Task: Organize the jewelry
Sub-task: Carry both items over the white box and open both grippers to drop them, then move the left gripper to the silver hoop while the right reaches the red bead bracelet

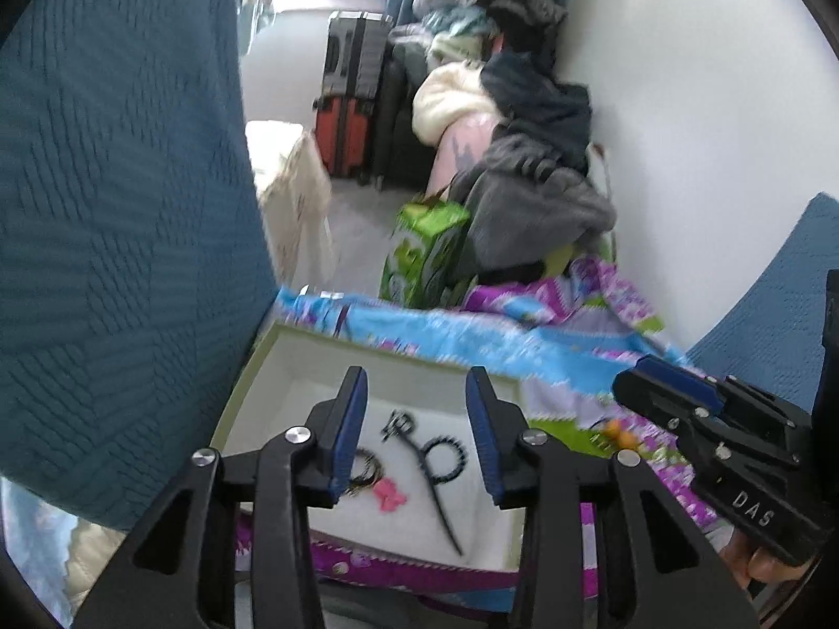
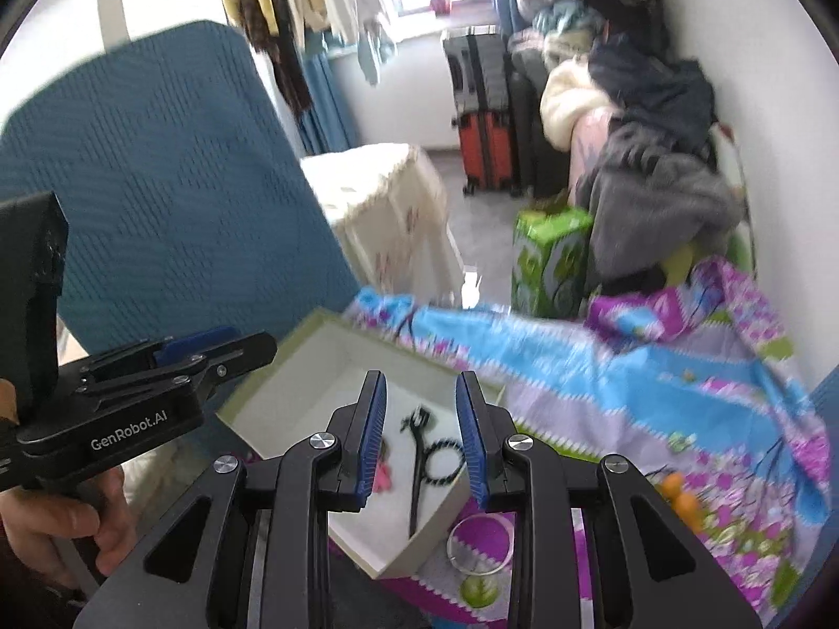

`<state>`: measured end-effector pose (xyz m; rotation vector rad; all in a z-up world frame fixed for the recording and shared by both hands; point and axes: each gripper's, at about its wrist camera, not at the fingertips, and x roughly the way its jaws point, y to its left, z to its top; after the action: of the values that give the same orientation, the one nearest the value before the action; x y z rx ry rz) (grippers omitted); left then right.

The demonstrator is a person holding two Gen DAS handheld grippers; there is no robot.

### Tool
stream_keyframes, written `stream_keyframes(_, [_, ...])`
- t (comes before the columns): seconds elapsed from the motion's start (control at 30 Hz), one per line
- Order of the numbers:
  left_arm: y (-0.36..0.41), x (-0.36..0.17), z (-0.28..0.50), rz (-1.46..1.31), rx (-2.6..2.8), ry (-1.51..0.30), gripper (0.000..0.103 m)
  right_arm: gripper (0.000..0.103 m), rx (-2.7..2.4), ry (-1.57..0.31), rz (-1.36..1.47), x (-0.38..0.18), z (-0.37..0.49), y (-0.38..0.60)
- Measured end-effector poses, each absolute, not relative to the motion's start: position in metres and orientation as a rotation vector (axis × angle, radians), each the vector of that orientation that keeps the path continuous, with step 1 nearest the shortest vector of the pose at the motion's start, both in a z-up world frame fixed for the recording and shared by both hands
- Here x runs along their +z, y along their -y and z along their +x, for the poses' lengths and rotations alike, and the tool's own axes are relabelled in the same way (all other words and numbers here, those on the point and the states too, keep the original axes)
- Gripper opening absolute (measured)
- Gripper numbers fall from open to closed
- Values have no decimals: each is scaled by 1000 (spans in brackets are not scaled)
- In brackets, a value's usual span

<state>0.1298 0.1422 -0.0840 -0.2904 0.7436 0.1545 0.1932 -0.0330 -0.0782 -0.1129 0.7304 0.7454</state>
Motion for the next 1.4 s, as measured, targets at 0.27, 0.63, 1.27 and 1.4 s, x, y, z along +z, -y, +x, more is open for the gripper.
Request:
stream_keyframes(0.27, [-102,-31,116,-262,102,-659,40,25,712,-603,-47,-18,182,88])
stream_keyframes(0.63, [-35,-3,117,-217,25,-606,40,26,629,-514,-4,10,171,173])
stream_keyframes(1.27, [33,-94,120,-254,-43,-712,40,26,511,-591,57,-79,181,265])
stream_keyframes(1.4, [37,-122,123,-273,-40,-754,40,26,509,-615,44,-107,187,269])
